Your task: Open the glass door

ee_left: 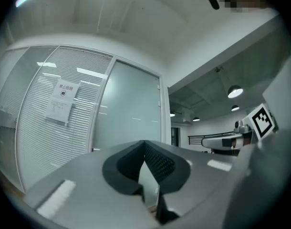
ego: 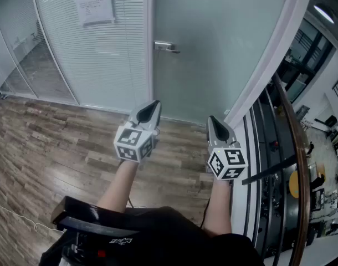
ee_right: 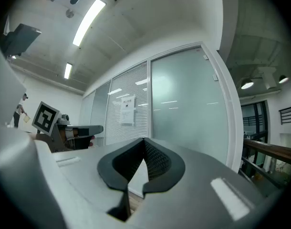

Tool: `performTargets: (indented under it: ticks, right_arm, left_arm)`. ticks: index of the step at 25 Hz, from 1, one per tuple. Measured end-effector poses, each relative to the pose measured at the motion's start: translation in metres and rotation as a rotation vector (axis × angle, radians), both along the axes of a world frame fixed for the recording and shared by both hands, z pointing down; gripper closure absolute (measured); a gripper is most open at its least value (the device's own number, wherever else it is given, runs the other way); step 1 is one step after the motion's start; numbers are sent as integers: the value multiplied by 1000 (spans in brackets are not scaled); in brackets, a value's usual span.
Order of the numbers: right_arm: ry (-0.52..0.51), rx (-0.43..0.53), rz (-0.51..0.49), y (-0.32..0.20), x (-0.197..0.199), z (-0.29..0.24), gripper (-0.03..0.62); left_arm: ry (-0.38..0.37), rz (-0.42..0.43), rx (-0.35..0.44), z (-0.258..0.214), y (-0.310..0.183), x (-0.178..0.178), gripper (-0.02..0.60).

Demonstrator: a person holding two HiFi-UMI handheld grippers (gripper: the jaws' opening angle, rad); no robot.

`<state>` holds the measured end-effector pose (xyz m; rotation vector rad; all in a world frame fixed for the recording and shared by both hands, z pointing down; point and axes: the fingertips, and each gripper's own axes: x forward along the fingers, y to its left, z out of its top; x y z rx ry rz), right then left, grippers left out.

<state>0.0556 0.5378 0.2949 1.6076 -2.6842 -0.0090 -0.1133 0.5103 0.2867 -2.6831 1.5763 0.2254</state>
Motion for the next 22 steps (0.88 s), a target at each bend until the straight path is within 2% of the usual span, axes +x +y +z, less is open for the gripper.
performTargets:
  ticks: [13, 22]
  right_arm:
    - [9, -11, -17, -4, 3, 0, 593]
    - [15, -33, -39, -11, 13, 9, 592]
  left_arm:
    - [-7, -3, -10, -1, -1, 6, 584]
    - [-20, 28, -23, 9, 1, 30, 584]
